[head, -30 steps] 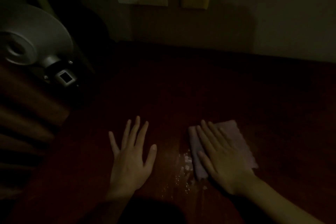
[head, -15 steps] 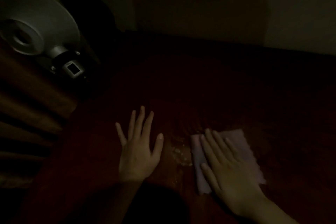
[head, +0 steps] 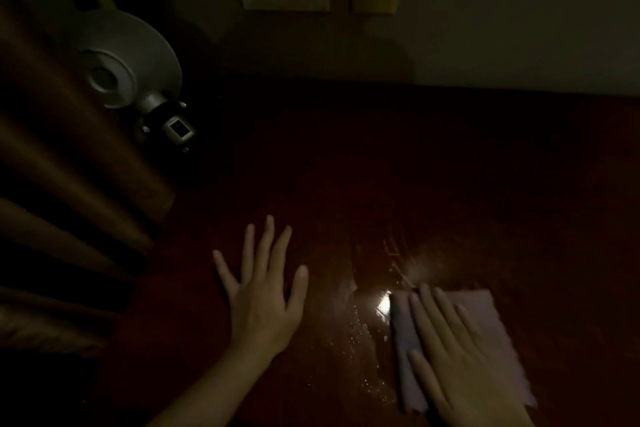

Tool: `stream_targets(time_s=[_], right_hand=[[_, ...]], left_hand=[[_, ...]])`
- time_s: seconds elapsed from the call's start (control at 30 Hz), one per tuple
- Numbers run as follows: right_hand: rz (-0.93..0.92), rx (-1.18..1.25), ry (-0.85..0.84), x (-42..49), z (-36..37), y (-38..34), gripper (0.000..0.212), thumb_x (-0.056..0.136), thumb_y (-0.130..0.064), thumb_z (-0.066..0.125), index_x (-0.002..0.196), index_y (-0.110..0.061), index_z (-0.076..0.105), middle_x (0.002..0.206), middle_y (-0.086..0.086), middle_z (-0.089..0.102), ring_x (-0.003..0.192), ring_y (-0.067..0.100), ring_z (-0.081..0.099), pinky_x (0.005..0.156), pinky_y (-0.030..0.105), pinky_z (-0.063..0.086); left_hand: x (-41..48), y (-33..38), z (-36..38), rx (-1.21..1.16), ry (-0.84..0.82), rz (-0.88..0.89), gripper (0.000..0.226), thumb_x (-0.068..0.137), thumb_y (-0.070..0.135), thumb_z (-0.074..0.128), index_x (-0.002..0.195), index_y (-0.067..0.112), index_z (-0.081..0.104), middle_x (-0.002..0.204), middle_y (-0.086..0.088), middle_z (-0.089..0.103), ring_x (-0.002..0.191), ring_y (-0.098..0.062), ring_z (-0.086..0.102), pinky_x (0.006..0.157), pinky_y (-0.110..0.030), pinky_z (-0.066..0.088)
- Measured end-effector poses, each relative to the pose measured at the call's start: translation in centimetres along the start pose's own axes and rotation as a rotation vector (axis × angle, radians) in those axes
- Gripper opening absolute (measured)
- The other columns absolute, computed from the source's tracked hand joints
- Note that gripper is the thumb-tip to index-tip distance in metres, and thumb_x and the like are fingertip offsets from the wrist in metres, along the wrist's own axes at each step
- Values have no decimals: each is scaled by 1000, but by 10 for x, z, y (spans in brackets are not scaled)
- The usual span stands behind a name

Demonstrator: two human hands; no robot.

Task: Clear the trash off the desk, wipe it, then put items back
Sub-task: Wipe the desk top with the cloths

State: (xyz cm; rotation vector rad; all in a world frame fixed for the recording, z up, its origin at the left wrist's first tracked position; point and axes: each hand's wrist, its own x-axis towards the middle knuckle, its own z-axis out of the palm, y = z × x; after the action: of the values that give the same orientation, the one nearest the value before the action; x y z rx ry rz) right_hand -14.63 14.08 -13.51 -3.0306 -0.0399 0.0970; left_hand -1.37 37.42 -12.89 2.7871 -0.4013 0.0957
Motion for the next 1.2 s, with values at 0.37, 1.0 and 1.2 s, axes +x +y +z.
stream_targets(time_s=[0.37,1.0,1.2], right_hand=[[177,-6,8,44,8,-92,63,100,-44,3,150,-9,16,156,13,13,145,29,12,114,40,5],[6,-39,-37,95,-15,-79,62,88,-50,-17,144,-24,-25,153,1,-28,141,13,-27,115,30,-13],[214,43,-83,139,-16,-21,71,77,-57,-21,141,-24,-26,148,-3,-34,137,9,-32,111,26,-22]], left_hand=[[-25,-69,-18,115,-26,107,65,94,59,19,150,27,26,159,3,10,148,-17,3,114,-54,-15],[32,-69,-14,54,-20,105,70,90,64,13,152,30,13,159,7,-8,146,-14,-15,113,-52,-19],[73,-77,-8,55,-31,87,72,88,65,9,152,32,7,159,5,-10,146,-14,-16,115,-45,-19]])
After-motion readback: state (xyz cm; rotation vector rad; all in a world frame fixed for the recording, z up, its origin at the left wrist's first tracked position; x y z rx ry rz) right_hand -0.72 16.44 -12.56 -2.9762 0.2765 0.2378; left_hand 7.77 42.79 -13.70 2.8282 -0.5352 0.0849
